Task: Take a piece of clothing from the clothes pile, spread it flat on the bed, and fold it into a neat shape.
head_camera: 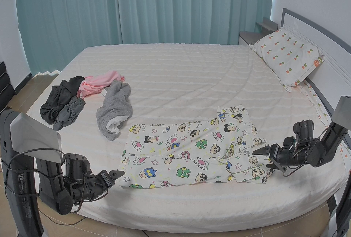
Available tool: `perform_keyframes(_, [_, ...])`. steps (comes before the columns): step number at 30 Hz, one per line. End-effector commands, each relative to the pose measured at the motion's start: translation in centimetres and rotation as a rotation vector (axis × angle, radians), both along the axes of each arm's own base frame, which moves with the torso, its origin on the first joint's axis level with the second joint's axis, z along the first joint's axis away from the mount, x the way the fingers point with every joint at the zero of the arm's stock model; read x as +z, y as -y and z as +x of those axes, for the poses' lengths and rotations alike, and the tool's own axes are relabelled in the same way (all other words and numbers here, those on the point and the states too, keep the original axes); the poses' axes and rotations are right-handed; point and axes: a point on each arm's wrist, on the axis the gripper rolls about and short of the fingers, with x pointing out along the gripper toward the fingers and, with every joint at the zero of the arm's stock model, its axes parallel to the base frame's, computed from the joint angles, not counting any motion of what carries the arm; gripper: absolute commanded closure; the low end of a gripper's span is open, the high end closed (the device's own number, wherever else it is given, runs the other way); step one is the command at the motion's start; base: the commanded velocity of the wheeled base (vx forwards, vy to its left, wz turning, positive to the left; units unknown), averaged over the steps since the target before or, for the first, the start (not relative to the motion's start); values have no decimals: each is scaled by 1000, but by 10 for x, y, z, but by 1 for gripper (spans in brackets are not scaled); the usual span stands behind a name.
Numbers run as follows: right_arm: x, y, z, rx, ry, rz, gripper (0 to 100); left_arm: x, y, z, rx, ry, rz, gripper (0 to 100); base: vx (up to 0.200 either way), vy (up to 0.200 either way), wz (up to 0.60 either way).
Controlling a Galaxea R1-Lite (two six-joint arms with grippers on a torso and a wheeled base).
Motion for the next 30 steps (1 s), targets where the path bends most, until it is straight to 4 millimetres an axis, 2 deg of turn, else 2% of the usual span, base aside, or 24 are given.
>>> perform_keyframes(1, [-2,-38,-21,-6,-11,10,0,-1,0,-1,1,-5,0,0,0,0,0])
perform_keyframes(5, [-20,-37,-20,-12,-6,-7,0,-1,0,-1,0,-4,1,0,0,0,0])
perform_keyframes(9, [-35,-34,-29,10,-26,-48,0,-1,0,-1,0,-4,1,0,0,0,0])
perform_keyframes(14, [-37,-31,-33,3,-14,-49,0,-1,0,-1,1,-4,2,0,0,0,0])
perform_keyframes(30, [-42,-34,-25,12,34,-44,0,-1,0,-1,1,-4,2,0,0,0,0])
